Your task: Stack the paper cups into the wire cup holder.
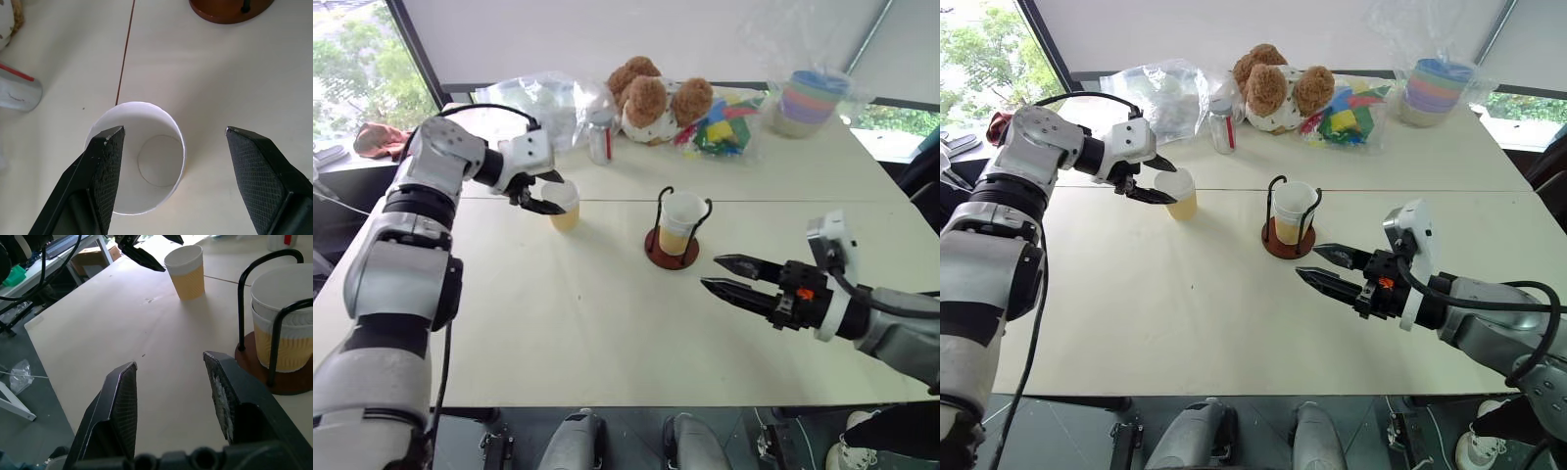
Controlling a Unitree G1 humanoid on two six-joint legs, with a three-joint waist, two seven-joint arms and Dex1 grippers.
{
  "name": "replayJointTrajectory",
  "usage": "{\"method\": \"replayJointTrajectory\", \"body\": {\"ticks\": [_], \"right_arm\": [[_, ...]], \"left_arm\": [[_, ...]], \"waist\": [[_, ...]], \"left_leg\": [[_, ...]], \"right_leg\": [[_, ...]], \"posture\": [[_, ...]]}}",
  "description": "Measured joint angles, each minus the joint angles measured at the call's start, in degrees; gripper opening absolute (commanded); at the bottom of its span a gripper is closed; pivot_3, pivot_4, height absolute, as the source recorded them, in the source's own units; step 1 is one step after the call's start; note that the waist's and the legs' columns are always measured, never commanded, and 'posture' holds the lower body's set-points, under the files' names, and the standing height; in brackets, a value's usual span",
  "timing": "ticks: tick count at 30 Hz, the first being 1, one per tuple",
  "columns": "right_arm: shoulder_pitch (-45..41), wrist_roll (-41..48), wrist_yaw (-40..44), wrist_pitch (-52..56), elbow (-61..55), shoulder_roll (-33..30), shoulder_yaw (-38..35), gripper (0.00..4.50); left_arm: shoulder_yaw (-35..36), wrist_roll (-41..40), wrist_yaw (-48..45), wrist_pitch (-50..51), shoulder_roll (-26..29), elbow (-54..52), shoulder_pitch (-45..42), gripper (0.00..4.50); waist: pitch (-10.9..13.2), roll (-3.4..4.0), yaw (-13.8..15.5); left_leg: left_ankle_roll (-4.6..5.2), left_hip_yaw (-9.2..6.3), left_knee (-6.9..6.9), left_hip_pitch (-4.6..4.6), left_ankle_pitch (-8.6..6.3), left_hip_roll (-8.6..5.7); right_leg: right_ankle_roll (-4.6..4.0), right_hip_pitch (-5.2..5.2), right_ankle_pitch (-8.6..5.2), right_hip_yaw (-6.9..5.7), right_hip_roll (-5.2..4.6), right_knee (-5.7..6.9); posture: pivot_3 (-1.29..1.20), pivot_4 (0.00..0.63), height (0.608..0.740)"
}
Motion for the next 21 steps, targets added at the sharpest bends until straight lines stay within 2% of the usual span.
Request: {"method": "replayJointTrajectory", "body": {"ticks": [6, 7, 9, 13, 14, 21], "right_arm": [[0.5, 0.0, -1.4, 0.0, -0.7, -0.2, -0.7, 2.32], [0.5, 0.0, -1.5, 0.0, -0.7, -0.2, -0.8, 2.32], [0.5, 0.0, -1.9, -0.1, -0.7, -0.2, -0.8, 2.32], [0.7, 0.0, -2.1, -0.2, -0.7, -0.2, -0.9, 2.32], [0.8, 0.0, -2.1, -0.2, -0.7, -0.2, -1.2, 2.32], [1.6, -0.4, -2.0, -0.3, -0.7, -0.2, -1.9, 2.32]], "left_arm": [[-3.0, 4.0, 3.4, -1.0, -1.2, 1.8, 0.0, 3.35], [-3.2, 4.6, 3.8, -1.0, -1.3, 2.1, 0.1, 3.12], [-3.4, 4.9, 4.1, -1.0, -1.6, 2.6, 0.2, 2.51], [-3.8, 5.5, 4.2, -1.1, -2.3, 3.0, 0.6, 0.42], [-3.9, 5.8, 4.2, -1.2, -2.4, 3.0, 0.6, 0.02], [-3.9, 7.0, 7.0, -2.3, -2.5, 3.1, 0.6, 0.02]], "waist": [[0.0, 0.0, 0.0], [0.0, 0.0, 0.0], [0.0, 0.0, 0.0], [0.0, 0.0, 0.1], [0.0, 0.0, 0.1], [0.0, 0.0, 0.1]], "left_leg": [[0.0, 0.0, -0.01, 0.0, 0.0, 0.0], [0.0, 0.0, -0.01, 0.0, 0.0, 0.0], [0.0, -0.01, -0.01, 0.0, 0.0, 0.0], [0.0, -0.01, 0.0, -0.01, 0.0, 0.0], [0.0, -0.01, 0.0, -0.01, 0.0, 0.0], [0.0, -0.01, 0.0, -0.01, 0.0, 0.0]], "right_leg": [[0.0, -0.01, 0.0, 0.0, 0.0, 0.0], [0.0, -0.01, 0.0, 0.0, 0.0, 0.0], [0.0, -0.01, 0.0, 0.0, 0.0, 0.0], [0.0, 0.0, 0.0, 0.0, 0.0, 0.0], [0.0, -0.01, 0.0, 0.0, 0.0, 0.0], [0.0, -0.01, 0.0, 0.0, 0.0, 0.0]], "posture": [[0.0, 0.15, 0.74], [0.0, 0.15, 0.74], [0.0, 0.15, 0.74], [0.0, 0.15, 0.74], [0.0, 0.15, 0.74], [0.0, 0.15, 0.74]]}}
